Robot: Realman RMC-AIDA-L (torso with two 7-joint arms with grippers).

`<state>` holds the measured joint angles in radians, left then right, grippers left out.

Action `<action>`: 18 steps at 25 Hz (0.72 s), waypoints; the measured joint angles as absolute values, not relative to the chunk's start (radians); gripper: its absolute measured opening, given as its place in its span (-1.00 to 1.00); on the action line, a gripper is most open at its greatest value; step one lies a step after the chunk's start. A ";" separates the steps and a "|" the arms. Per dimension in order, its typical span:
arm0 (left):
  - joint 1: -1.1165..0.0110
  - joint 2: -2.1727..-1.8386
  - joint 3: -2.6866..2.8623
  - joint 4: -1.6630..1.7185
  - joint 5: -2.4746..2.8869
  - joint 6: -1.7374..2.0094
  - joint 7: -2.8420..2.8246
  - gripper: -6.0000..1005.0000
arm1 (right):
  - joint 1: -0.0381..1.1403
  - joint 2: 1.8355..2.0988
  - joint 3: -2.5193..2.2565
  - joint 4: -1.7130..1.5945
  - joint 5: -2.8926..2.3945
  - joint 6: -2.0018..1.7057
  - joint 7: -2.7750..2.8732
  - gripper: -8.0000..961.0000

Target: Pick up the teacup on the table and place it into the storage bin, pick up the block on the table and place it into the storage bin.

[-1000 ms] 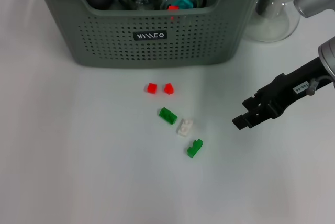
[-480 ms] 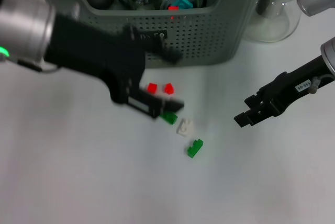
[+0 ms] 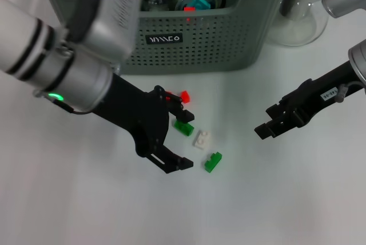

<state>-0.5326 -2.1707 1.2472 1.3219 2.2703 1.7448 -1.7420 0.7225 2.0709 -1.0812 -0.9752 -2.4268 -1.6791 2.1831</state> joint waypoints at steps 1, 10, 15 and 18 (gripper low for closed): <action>-0.537 -2.171 1.271 1.312 2.289 1.714 -1.744 0.75 | 0.723 2.071 -1.082 -0.975 -2.428 -1.679 2.184 0.43; -0.557 -2.172 1.389 1.257 2.372 1.536 -1.774 0.75 | 0.715 2.071 -1.078 -0.976 -2.430 -1.677 2.187 0.43; -0.565 -2.172 1.404 1.244 2.385 1.453 -1.847 0.74 | 0.712 2.071 -1.077 -0.969 -2.430 -1.673 2.188 0.43; -0.567 -2.172 1.401 1.244 2.386 1.420 -1.937 0.74 | 0.712 2.071 -1.076 -0.964 -2.430 -1.670 2.189 0.43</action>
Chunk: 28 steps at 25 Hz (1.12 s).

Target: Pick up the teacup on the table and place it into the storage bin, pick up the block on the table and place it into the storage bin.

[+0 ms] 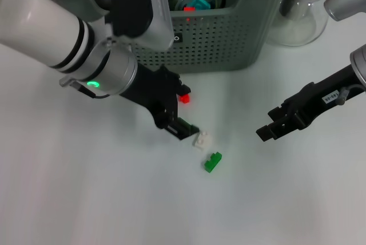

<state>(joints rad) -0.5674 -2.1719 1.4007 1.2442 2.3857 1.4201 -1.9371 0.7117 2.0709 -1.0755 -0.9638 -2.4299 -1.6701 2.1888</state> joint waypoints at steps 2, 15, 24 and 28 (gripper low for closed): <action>-0.571 -2.171 1.398 1.244 2.392 1.402 -2.013 0.74 | 0.712 2.071 -1.075 -0.962 -2.430 -1.670 2.189 0.43; -0.582 -2.170 1.401 1.213 2.508 1.307 -2.312 0.74 | 0.720 2.068 -1.078 -0.960 -2.432 -1.663 2.190 0.43; -0.607 -2.172 1.458 1.165 2.582 1.233 -2.434 0.74 | 0.725 2.069 -1.076 -0.960 -2.448 -1.664 2.192 0.43; -0.616 -2.172 1.506 1.135 2.608 1.189 -2.464 0.74 | 0.725 2.069 -1.075 -0.960 -2.449 -1.664 2.192 0.43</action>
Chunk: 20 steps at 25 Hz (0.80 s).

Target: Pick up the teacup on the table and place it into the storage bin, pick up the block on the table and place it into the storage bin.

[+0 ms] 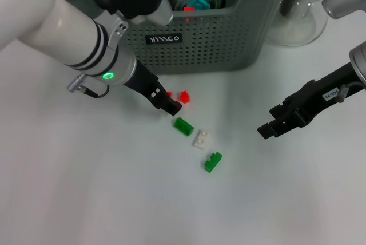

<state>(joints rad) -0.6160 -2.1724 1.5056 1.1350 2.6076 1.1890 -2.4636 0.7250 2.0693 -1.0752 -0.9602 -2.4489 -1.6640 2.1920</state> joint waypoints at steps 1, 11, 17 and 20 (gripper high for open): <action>-0.618 -2.172 1.517 1.128 2.613 1.177 -2.469 0.74 | 0.725 2.069 -1.075 -0.960 -2.449 -1.664 2.192 0.43; -0.632 -2.173 1.531 1.088 2.618 1.130 -2.483 0.72 | 0.724 2.069 -1.077 -0.960 -2.449 -1.662 2.192 0.43; -0.633 -2.173 1.537 1.083 2.619 1.126 -2.484 0.44 | 0.725 2.069 -1.076 -0.960 -2.448 -1.662 2.192 0.43; -0.634 -2.174 1.551 1.077 2.619 1.124 -2.484 0.25 | 0.725 2.069 -1.077 -0.960 -2.448 -1.662 2.192 0.43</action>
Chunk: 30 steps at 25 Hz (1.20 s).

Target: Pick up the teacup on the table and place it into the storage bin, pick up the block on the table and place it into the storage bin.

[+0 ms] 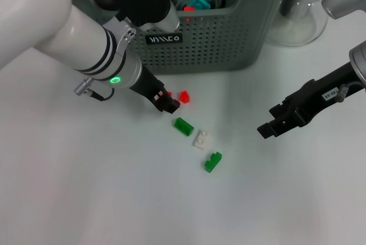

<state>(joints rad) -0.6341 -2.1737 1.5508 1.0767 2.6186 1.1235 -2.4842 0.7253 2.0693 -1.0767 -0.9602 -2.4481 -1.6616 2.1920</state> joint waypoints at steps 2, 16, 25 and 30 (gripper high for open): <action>-0.635 -2.174 1.557 1.075 2.619 1.121 -2.484 0.23 | 0.726 2.069 -1.077 -0.960 -2.448 -1.661 2.192 0.43; -0.651 -2.175 1.566 1.037 2.618 1.082 -2.487 0.08 | 0.726 2.071 -1.080 -0.960 -2.450 -1.660 2.189 0.43; -0.655 -2.175 1.567 1.020 2.619 1.063 -2.495 -0.07 | 0.726 2.071 -1.080 -0.960 -2.450 -1.660 2.188 0.43; -0.659 -2.175 1.578 1.011 2.619 1.053 -2.497 -0.15 | 0.725 2.071 -1.080 -0.960 -2.450 -1.659 2.187 0.43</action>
